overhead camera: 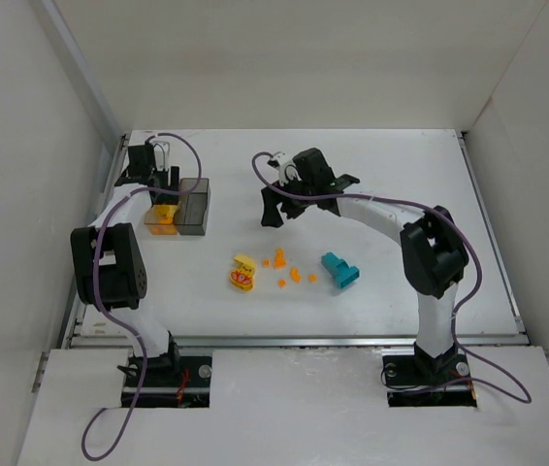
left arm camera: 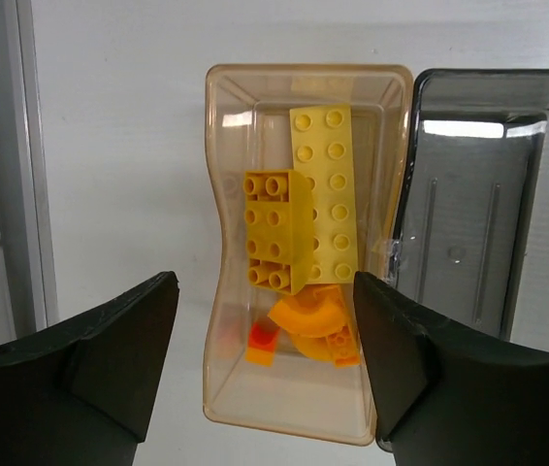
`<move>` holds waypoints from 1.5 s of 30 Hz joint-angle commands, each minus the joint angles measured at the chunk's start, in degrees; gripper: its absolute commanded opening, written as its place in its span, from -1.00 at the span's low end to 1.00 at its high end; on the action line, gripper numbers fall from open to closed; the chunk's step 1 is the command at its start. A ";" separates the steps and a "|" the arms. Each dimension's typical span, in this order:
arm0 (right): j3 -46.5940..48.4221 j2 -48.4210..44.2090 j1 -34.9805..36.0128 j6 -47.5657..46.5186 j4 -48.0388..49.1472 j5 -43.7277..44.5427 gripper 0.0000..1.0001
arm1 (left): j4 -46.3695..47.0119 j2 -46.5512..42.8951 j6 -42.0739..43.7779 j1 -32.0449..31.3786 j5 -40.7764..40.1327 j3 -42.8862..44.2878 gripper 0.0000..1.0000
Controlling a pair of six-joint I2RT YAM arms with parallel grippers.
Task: Sort the legos into containers by color
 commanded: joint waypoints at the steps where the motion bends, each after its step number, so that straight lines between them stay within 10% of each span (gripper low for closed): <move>1: 0.61 -1.76 1.31 -0.54 -1.54 2.86 0.78 | -2.52 -3.04 -2.42 0.13 -2.85 1.92 0.40; 7: 1.93 -1.76 2.37 0.08 -5.94 9.96 0.86 | -7.00 -8.66 -9.43 0.13 -9.88 4.38 0.57; 16: -2.01 -1.76 5.98 6.30 -10.42 21.50 0.32 | -8.85 -18.50 -17.27 0.13 -17.71 -0.44 0.61; 28: 2.54 2.63 9.14 17.74 -17.01 31.33 0.21 | -4.55 -44.76 -13.15 1.70 -10.16 -16.78 0.67; 45: 0.18 6.59 12.48 20.11 -15.79 36.18 0.00 | -4.02 -51.91 -11.39 3.38 0.40 -22.24 0.83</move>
